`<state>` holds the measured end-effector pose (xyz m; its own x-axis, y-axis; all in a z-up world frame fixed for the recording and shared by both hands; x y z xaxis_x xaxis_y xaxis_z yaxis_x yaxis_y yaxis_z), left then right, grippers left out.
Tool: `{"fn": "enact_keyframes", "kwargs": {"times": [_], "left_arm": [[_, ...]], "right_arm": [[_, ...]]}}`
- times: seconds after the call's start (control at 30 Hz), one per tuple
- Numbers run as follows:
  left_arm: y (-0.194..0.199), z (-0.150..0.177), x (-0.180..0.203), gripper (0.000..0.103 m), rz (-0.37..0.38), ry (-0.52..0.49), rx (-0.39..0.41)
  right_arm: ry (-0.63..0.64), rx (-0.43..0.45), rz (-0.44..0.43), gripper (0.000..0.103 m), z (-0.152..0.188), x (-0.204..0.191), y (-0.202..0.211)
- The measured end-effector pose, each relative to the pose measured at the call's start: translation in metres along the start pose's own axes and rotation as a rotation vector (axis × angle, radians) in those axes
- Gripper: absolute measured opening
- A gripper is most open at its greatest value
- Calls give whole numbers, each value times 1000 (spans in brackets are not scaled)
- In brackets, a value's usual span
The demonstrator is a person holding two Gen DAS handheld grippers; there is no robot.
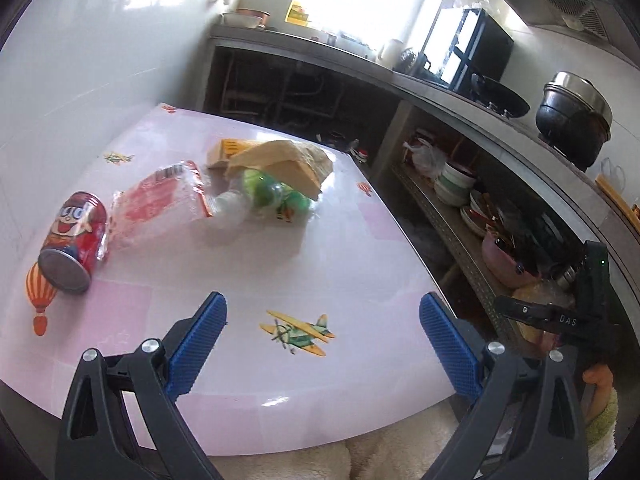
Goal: Collect trash
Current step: 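Move both open tools back over the table, then grasp the clear red-printed bag with the left tool while the right tool approaches the yellow medicine box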
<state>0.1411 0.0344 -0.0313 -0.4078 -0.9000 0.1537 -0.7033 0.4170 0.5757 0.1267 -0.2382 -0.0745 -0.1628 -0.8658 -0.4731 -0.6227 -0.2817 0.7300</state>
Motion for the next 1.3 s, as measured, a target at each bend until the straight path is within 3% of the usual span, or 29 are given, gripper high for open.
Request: {"fn": "enact_keyframes", "kwargs": {"times": [0.13, 0.23, 0.33, 0.53, 0.67, 0.77, 0.9, 1.07, 1.3], "left_arm": [[10, -6, -34, 95, -131, -26, 56], [4, -8, -58, 95, -305, -164, 46], [-21, -5, -76, 90, -412, -344, -31], [-77, -4, -105, 81, -549, -569, -182], [-111, 0, -113, 81, -602, -711, -264], [-128, 1, -126, 72, -650, -744, -297], [-135, 1, -139, 56, -681, -749, -313], [-131, 0, -144, 24, -702, -751, -303], [-121, 0, -141, 11, -698, -715, -259]], "right_arm": [[48, -31, -17, 79, 9, -28, -10], [71, -62, -25, 79, 17, -42, -16], [91, -81, -15, 79, 21, -50, -21], [94, -97, -4, 79, 23, -54, -27], [83, -111, 2, 79, 23, -53, -35], [78, -118, 0, 79, 22, -53, -40], [73, -122, -5, 79, 20, -52, -42], [63, -129, -34, 79, 13, -55, -44], [85, -119, -147, 79, -25, -100, -54]]}}
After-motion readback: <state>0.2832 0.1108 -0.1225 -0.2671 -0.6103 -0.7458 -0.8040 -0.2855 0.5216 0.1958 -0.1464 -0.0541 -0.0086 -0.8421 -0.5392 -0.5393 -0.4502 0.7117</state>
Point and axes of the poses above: each gripper's, at about its wrist camera, not at the fingertips, and y roughly against the way its jaws point, x to its right, z to its underside, the point moved 8 cm from there along -y, roughly the way its jaws point, and after that the axes turned 13 degrees about -y, right-handed, at the moved point
